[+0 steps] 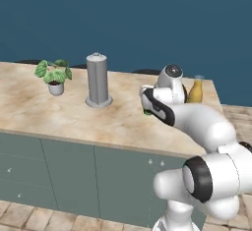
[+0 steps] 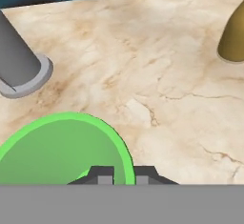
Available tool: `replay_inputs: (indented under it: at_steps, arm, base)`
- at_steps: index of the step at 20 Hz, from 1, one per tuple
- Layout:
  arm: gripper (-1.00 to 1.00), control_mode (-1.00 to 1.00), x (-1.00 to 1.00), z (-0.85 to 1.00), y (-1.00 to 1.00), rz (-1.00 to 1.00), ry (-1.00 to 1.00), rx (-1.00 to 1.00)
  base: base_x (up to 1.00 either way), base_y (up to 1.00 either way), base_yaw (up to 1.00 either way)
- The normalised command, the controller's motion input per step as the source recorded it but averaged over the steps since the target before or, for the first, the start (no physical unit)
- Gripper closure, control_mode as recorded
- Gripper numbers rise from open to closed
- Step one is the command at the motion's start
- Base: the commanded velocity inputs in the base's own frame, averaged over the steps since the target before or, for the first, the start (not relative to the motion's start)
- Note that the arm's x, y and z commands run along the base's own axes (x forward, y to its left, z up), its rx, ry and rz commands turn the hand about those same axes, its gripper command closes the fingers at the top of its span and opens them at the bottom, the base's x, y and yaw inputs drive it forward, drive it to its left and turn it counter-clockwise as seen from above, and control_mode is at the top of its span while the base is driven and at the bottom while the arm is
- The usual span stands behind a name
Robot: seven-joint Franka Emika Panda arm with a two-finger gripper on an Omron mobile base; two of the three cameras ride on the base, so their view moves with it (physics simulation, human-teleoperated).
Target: Place the pitcher and cup on the dining counter for serving.
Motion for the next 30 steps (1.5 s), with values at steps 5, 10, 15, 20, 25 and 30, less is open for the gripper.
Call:
replay_inputs:
  at_steps: [5, 10, 15, 20, 25, 30]
  arm:
    - [1.00, -1.00, 0.68, -0.01, -0.11, -0.01, 0.14, 0.00]
    - [1.00, -1.00, 0.38, -0.18, -0.08, 0.00, 0.06, 0.00]
    - [1.00, -1.00, 0.23, -0.62, 0.00, 0.00, 0.00, -0.01]
    - [1.00, -1.00, 0.09, -0.58, 0.01, 0.00, 0.00, 0.00]
    - [1.00, -1.00, 0.00, -0.49, 0.03, 0.00, 0.00, 0.00]
    - [1.00, -1.00, 0.00, -0.39, 0.08, 0.00, 0.00, -0.02]
  base:
    - [0.00, 0.00, 0.00]
    - [0.00, 0.00, 0.00]
    - [0.00, 0.00, 0.00]
    - [0.00, 0.00, 0.00]
    - [0.00, 0.00, 0.00]
    - [0.00, 0.00, 0.00]
